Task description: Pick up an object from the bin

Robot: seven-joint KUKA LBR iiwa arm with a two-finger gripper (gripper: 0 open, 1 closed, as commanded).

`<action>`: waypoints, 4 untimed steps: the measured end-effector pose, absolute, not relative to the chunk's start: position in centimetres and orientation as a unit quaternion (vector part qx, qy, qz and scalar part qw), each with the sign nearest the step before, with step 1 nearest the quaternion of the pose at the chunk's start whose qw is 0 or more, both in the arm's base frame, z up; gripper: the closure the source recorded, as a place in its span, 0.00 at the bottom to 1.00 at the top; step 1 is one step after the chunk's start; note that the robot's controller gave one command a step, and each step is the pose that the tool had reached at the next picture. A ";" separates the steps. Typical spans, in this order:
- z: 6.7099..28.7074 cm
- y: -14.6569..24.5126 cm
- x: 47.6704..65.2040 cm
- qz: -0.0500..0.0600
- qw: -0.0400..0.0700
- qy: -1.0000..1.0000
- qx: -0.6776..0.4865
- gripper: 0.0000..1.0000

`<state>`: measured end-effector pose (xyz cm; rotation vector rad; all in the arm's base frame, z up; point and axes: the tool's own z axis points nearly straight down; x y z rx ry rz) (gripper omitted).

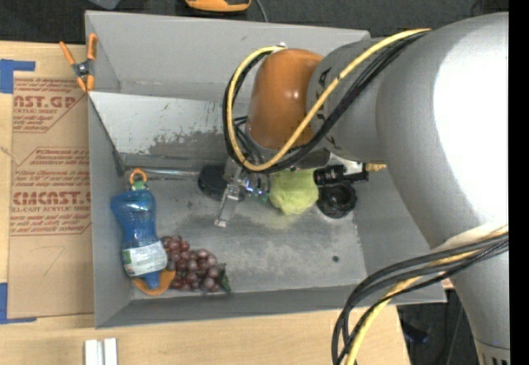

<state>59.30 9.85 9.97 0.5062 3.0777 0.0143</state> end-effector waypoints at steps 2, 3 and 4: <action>7.4 7.6 59.0 0.008 0.017 0.969 0.246 1.00; 7.4 7.6 59.0 0.008 0.017 0.969 0.246 1.00; 9.2 7.6 58.5 0.005 0.009 0.969 0.245 1.00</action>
Offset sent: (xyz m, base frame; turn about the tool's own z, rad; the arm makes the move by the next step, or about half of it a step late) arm -0.0070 -0.0228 -0.0297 0.1712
